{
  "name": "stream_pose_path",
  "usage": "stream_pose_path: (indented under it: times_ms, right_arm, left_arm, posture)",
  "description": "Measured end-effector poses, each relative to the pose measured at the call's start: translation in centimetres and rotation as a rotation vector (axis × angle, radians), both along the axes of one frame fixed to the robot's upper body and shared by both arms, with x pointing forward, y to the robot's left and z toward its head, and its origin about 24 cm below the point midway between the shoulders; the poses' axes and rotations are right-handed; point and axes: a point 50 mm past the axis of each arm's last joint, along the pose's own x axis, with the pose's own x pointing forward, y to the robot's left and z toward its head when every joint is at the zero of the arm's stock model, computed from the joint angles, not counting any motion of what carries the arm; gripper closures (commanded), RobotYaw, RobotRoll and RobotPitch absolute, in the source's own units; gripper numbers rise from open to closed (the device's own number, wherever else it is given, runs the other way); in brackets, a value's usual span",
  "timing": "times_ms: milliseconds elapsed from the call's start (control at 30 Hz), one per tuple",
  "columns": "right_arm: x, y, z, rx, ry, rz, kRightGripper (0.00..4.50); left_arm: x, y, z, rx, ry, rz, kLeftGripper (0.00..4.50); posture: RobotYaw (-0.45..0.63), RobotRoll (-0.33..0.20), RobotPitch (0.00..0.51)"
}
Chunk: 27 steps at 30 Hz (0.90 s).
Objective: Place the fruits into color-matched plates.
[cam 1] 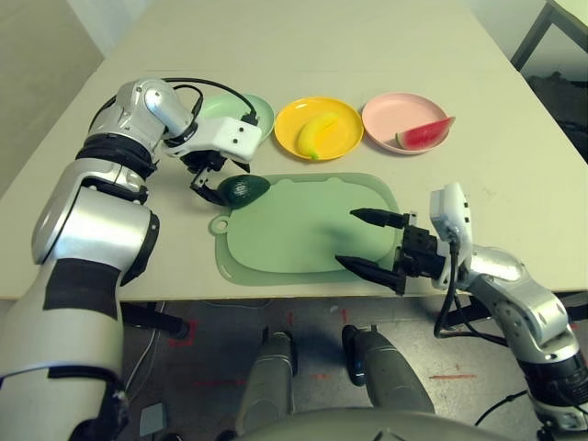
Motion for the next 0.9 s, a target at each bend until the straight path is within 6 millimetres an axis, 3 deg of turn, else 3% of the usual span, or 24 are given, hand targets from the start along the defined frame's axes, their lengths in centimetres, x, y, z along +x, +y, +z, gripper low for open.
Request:
stream_pose_path:
  times_ms: [467,900]
  right_arm:
    - [0.2,0.6,0.3,0.015,-0.013,0.024,0.00]
    - [0.4,0.6,0.2,0.022,-0.010,0.039,0.00]
  left_arm:
    - [0.5,0.4,1.3,-0.077,0.078,0.279,0.01]
    - [0.2,0.8,1.3,-0.077,0.097,0.313,0.01]
  posture:
    - [-0.23,0.000,0.183]
    - [-0.24,0.000,0.187]
